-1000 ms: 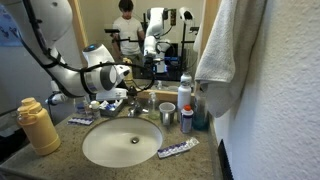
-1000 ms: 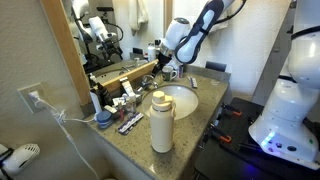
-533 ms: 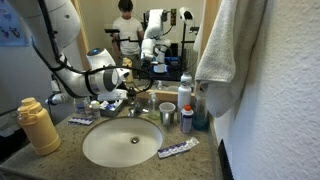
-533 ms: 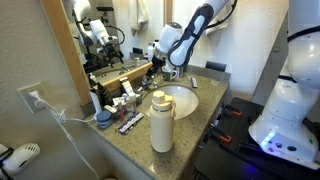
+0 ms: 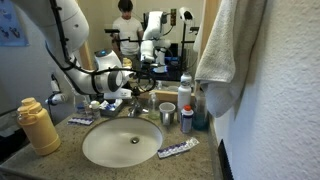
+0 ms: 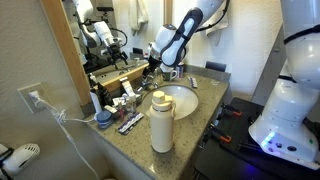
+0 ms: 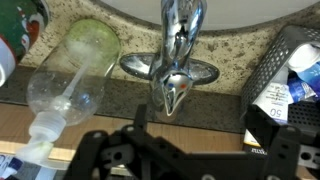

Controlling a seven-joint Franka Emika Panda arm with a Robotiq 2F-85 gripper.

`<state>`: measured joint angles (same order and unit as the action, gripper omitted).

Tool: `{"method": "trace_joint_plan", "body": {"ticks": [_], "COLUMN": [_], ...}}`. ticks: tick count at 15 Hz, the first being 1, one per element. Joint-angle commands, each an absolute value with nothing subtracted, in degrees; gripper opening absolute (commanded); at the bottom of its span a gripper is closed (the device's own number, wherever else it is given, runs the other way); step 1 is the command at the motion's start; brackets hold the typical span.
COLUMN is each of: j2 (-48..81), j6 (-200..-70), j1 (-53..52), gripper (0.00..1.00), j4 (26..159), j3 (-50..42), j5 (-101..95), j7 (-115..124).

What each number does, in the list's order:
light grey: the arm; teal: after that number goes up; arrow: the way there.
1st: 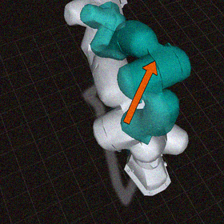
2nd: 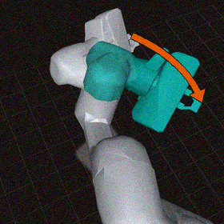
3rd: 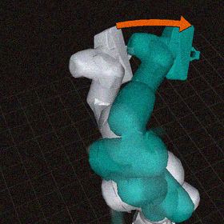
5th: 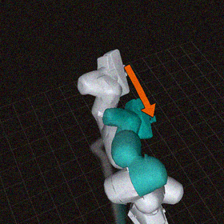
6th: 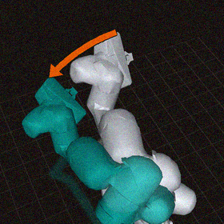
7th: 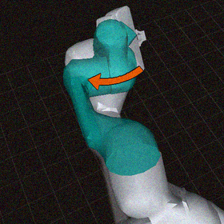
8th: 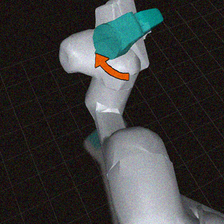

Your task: Push the faucet handle up and then down

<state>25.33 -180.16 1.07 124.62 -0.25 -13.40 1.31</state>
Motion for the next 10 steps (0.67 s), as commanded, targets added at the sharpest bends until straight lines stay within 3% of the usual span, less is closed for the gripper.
{"method": "trace_joint_plan", "body": {"ticks": [1,4,5,6,8,10], "j2": [27.24,27.56,27.35,27.06,26.78,26.83], "j6": [-177.18,-175.96,-175.94,-175.80,-175.54,-174.61], "j1": [2.44,2.06,1.86,1.35,1.03,1.21], "gripper": [1.00,1.00,0.94,0.74,0.69,0.53], "j4": [121.71,121.05,121.14,121.26,121.41,121.27], "j3": [2.08,1.82,1.42,0.66,0.05,0.05], "j5": [-8.73,-6.74,-6.37,-6.14,-5.71,-5.38], "j7": [-1.37,-1.43,-1.20,-0.88,-0.60,-0.61]}}
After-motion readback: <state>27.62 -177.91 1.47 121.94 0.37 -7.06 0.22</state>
